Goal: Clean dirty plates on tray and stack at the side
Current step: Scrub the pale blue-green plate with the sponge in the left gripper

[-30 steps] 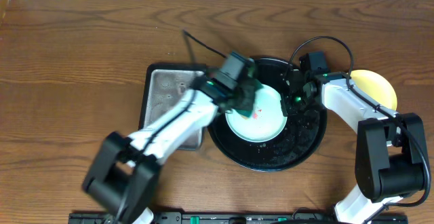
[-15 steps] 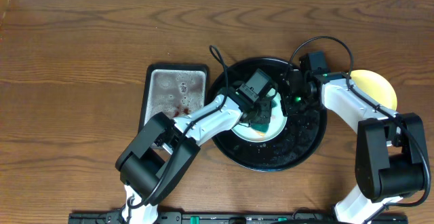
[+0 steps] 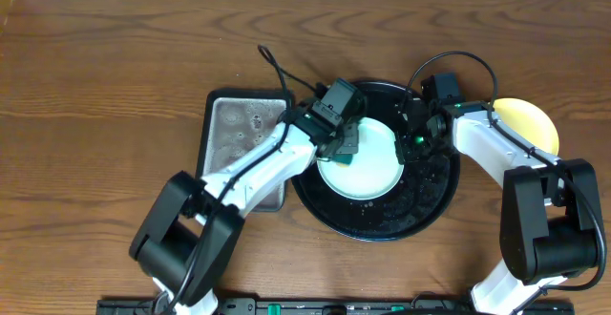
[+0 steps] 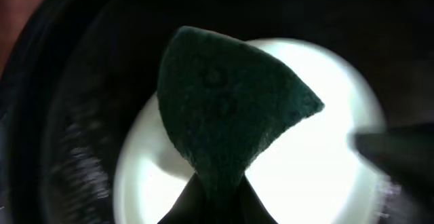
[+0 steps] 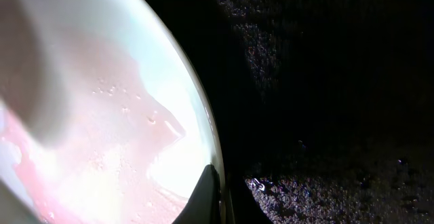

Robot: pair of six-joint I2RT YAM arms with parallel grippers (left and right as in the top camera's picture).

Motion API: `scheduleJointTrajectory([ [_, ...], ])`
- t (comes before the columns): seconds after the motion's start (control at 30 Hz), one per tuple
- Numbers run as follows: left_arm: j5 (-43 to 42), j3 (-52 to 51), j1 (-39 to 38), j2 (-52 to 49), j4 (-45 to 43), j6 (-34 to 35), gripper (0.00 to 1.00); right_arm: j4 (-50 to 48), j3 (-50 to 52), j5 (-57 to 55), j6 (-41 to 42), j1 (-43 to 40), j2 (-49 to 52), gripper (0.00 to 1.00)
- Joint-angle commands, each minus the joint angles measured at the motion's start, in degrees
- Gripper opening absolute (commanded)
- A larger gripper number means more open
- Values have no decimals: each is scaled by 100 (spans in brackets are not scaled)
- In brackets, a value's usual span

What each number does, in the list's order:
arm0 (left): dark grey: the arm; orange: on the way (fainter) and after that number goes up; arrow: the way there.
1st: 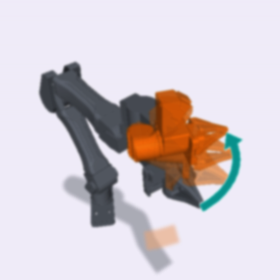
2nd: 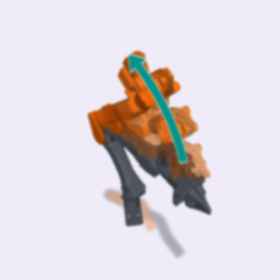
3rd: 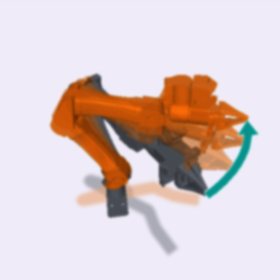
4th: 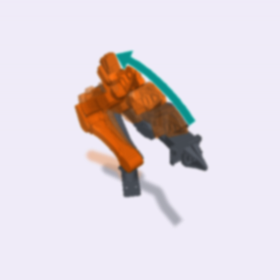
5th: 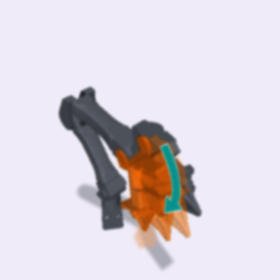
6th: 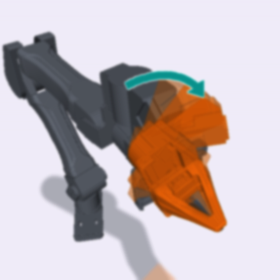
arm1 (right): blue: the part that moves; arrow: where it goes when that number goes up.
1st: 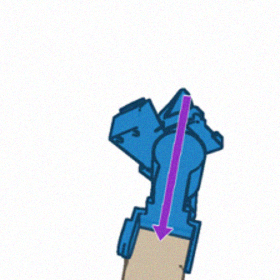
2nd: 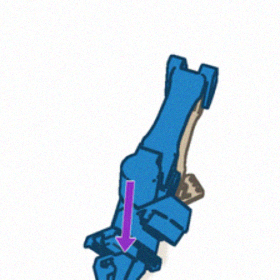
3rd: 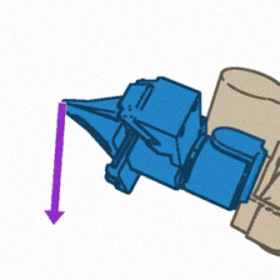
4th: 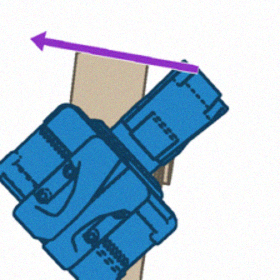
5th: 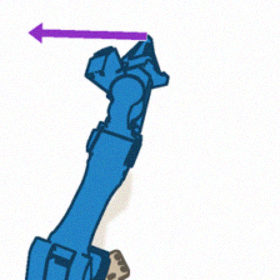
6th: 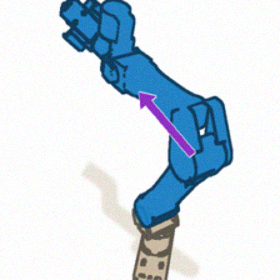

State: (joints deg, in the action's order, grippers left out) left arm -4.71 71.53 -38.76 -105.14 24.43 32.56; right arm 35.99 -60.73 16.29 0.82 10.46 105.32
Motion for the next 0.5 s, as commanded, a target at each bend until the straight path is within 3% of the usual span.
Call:
scheduleJointTrajectory([
  [0.0, -151, -9, -358, -50, -160, 28, 7, 107, 74, -144, -44, 35, 11, 1],
  [0.27, -76, -11, -579, -778, -304, 92, 8, 111, 74, -144, -42, 35, 11, 1],
  [0.47, 136, -9, -164, -455, 208, -592, 7, 107, 74, -146, -44, 35, 11, 1],
])
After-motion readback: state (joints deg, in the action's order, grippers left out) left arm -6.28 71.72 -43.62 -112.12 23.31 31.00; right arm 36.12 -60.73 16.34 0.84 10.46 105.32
